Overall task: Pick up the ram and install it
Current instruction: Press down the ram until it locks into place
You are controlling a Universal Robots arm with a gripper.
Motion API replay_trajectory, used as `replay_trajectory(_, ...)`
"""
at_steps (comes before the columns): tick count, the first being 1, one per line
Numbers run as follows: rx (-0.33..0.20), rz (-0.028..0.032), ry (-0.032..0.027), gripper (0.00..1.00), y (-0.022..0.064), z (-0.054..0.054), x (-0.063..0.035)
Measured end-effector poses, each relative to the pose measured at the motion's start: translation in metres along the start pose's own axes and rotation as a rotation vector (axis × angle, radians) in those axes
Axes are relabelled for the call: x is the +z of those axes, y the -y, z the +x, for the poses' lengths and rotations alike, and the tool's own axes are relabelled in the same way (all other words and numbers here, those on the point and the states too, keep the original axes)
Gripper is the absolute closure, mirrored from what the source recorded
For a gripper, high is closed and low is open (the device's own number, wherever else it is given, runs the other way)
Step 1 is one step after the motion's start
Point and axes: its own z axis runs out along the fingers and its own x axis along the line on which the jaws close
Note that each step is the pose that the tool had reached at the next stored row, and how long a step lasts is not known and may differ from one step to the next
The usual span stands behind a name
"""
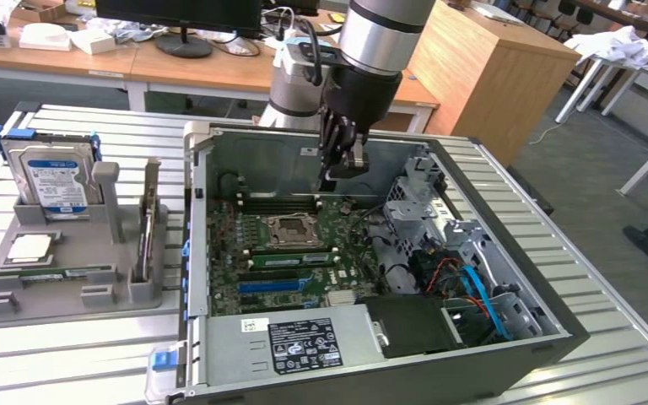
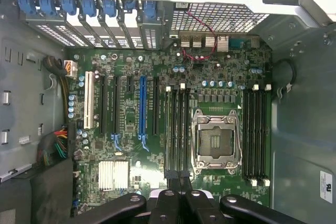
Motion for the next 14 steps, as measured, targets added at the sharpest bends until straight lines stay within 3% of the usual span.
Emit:
replay_trajectory(10,0.002,0.0,0.0,0.9,0.0,0.0,0.0)
replay_trajectory(14,0.04,0.0016,0.0016,0.9,0.0,0.0,0.0002)
